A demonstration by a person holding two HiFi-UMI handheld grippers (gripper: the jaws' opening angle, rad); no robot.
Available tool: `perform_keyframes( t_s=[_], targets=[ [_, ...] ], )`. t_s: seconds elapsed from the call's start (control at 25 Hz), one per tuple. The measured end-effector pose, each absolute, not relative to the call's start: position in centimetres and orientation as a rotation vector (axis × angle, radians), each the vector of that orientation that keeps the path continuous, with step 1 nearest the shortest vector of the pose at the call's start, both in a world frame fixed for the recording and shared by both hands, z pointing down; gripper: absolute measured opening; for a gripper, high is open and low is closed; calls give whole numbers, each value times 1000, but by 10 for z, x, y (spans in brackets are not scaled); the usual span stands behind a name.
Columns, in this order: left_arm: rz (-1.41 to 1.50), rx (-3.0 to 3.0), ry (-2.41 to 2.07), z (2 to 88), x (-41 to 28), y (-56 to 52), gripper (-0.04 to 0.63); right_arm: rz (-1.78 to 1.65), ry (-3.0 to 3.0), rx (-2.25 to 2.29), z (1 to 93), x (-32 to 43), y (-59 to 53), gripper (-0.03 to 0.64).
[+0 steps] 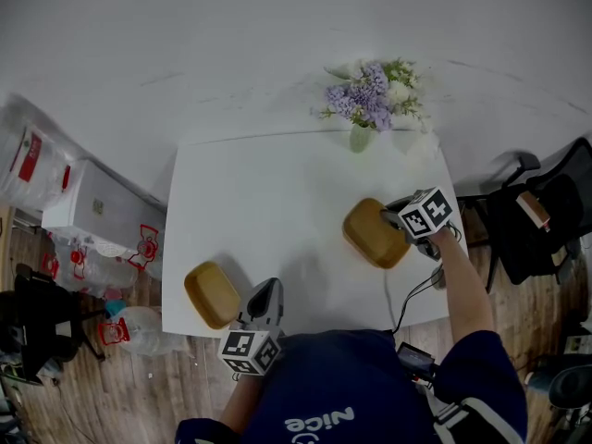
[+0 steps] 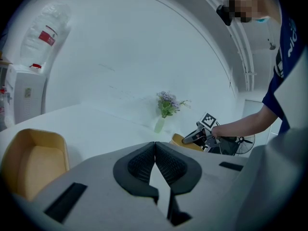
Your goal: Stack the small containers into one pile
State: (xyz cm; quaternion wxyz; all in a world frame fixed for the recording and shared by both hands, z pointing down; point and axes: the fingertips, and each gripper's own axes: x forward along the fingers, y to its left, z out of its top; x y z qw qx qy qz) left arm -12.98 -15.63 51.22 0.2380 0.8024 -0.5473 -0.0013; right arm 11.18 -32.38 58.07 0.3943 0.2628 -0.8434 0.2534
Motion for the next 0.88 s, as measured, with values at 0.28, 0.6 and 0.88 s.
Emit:
perform_keyframes(
  t_s=[0.28,0.6,0.88],
  targets=[
    [-7,2192,-1508,513,-133,-157,20,605,-2142,673,576,107,-326,57],
    [-8,2222,-1497,509,-131,-157,20,571,-2138,694,571,111,-326,151],
    [-3,2220,-1494,510,-130,-157,20,583,-2096,734,580,123,-331,153]
  ],
)
